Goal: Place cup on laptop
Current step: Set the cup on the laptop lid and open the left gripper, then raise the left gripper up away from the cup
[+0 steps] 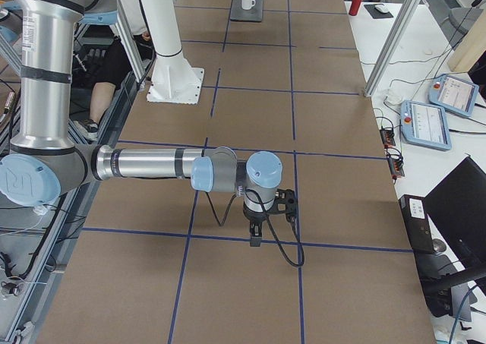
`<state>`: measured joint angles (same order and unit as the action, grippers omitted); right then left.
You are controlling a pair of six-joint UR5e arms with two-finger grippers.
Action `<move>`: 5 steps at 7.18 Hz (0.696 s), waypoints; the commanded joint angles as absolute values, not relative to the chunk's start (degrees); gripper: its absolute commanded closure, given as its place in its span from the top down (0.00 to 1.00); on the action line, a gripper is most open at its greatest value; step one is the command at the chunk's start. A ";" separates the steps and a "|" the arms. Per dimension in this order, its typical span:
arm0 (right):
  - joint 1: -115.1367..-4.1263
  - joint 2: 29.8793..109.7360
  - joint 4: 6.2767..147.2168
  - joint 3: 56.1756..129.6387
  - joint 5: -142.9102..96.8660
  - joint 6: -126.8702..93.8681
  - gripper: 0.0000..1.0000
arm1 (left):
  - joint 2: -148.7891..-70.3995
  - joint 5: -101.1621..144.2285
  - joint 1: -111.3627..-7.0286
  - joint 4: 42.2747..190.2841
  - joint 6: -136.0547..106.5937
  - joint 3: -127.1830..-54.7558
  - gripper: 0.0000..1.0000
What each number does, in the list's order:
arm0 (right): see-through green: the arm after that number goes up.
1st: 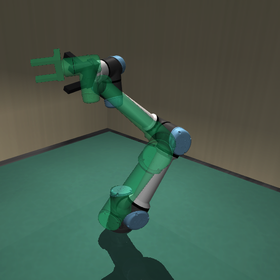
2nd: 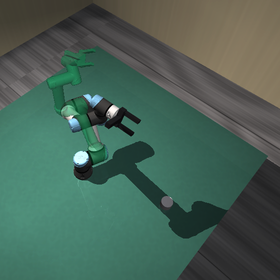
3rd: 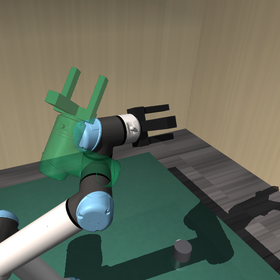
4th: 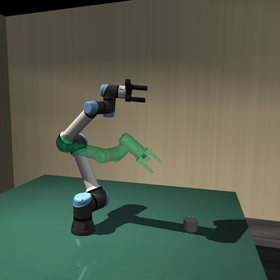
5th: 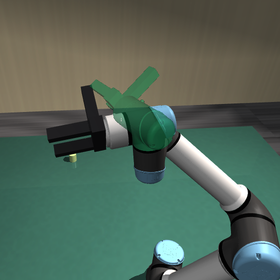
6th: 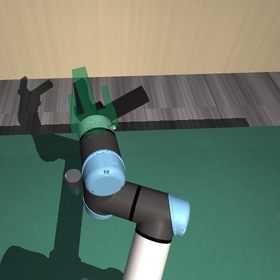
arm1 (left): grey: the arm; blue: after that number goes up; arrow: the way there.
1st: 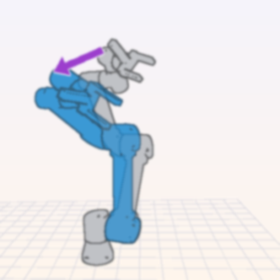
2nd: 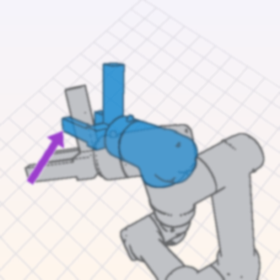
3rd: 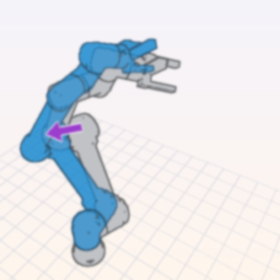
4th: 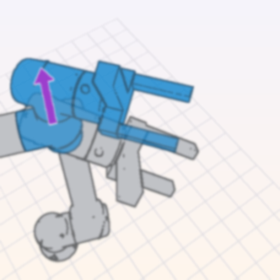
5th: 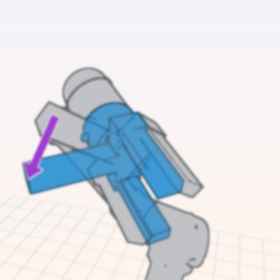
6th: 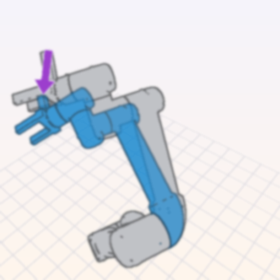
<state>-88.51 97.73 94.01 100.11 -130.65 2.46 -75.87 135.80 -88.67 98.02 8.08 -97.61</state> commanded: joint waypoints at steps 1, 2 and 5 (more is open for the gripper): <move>-88.51 97.73 94.04 100.11 -130.69 2.46 1.00 | -76.03 135.62 -88.68 92.66 8.96 -101.84 1.00; -88.51 97.73 94.04 100.11 -130.69 2.46 1.00 | -75.85 135.88 -88.94 92.99 8.88 -101.95 1.00; -88.51 97.73 94.04 100.11 -130.69 2.55 1.00 | -76.11 135.88 -88.95 93.25 8.70 -101.26 1.00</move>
<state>-88.51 97.73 94.04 100.11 -130.67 2.48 -75.92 135.90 -88.93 93.21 8.84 -101.91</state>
